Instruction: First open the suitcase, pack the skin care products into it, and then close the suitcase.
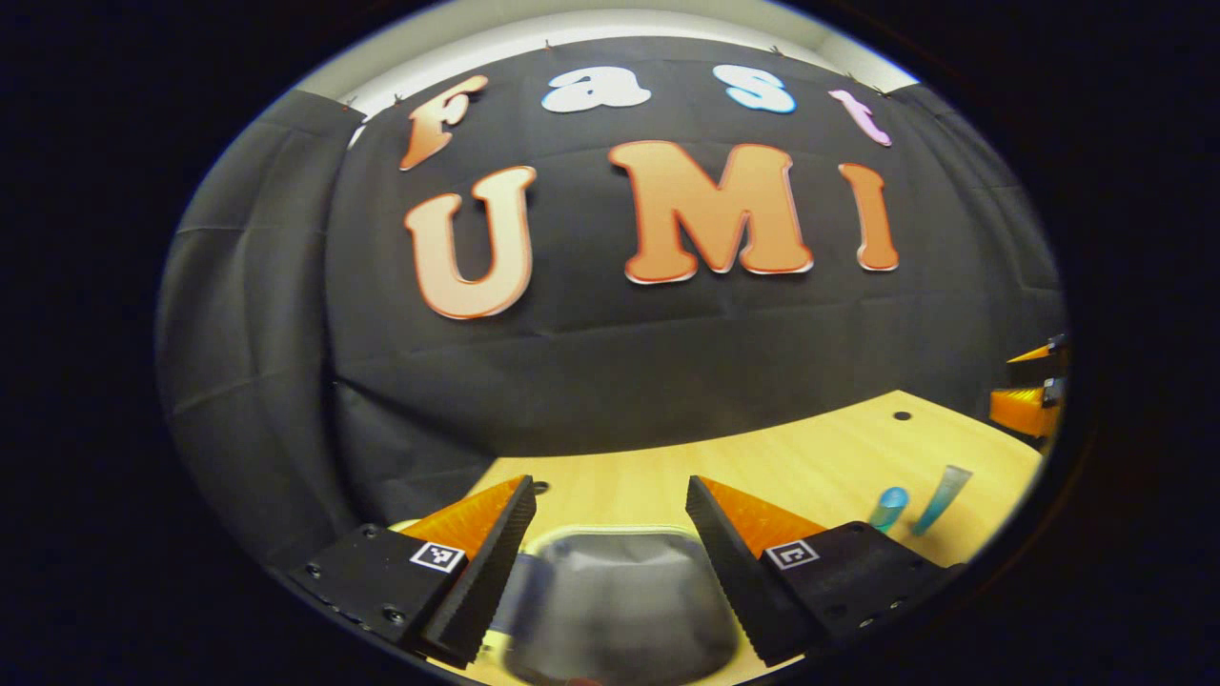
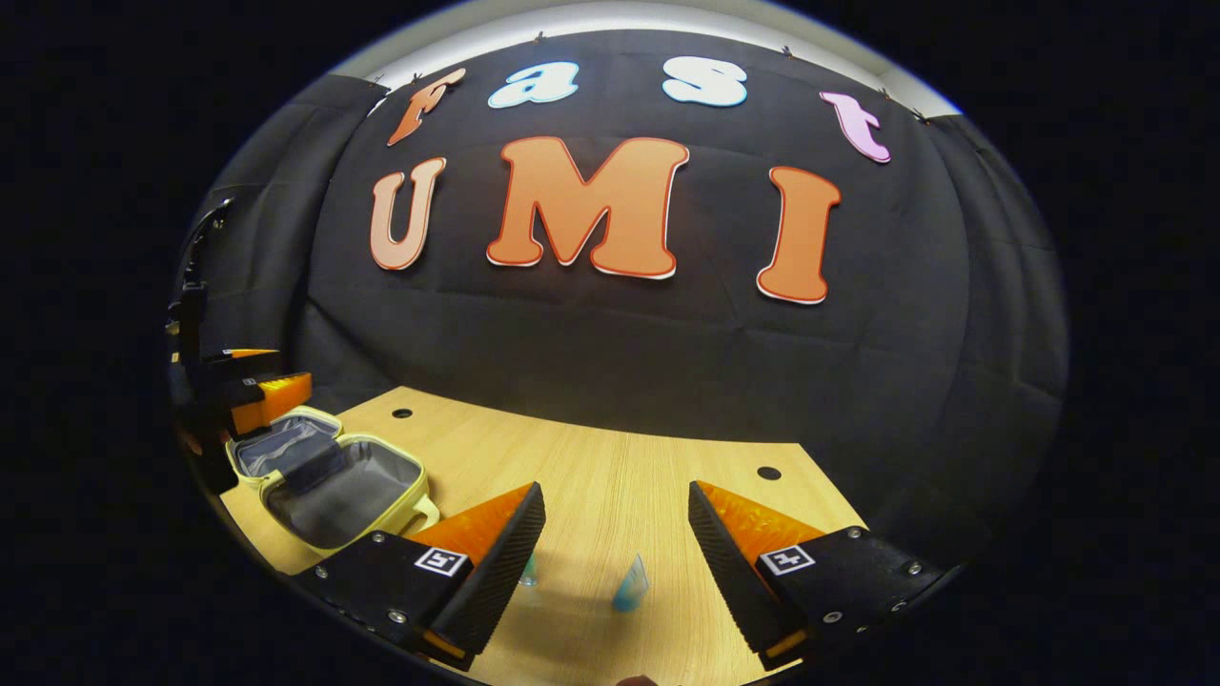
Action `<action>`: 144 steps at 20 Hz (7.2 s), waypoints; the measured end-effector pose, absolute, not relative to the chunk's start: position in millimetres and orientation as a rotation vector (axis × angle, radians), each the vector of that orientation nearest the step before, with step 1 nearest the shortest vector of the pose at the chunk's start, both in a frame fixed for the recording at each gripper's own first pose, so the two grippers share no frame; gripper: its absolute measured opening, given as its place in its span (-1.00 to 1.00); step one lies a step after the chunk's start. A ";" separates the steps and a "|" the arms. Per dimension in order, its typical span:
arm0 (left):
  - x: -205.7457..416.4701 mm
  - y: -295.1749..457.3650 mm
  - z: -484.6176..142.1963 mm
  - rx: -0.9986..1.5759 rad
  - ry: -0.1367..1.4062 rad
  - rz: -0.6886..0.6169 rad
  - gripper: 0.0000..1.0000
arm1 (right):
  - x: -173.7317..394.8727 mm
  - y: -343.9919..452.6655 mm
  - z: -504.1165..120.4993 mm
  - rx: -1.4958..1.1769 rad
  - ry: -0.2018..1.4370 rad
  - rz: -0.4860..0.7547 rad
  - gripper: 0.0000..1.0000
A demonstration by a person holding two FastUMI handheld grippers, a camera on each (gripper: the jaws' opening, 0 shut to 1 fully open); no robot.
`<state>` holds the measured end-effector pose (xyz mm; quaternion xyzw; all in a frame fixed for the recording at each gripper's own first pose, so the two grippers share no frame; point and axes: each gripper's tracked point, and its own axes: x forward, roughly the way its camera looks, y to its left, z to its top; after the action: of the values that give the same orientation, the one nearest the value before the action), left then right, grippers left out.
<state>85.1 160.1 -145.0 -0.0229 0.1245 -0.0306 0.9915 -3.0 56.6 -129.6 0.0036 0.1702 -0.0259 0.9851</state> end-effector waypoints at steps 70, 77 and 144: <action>81.3 137.9 -128.6 -0.112 0.367 -0.065 -0.06 | 13.4 163.4 -128.0 0.040 0.421 0.362 -0.14; 76.1 212.8 -122.5 -0.108 0.369 -0.053 -0.07 | 18.1 219.9 -90.0 0.013 0.372 0.396 -0.15; 2.1 406.8 -277.9 -0.135 0.806 0.325 0.73 | 50.0 430.0 -295.7 0.389 1.077 0.598 -0.14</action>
<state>2.1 406.8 -277.9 -0.0653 0.3901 0.1571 0.9049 50.0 430.0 -295.7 0.1811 0.5020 0.2786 0.7985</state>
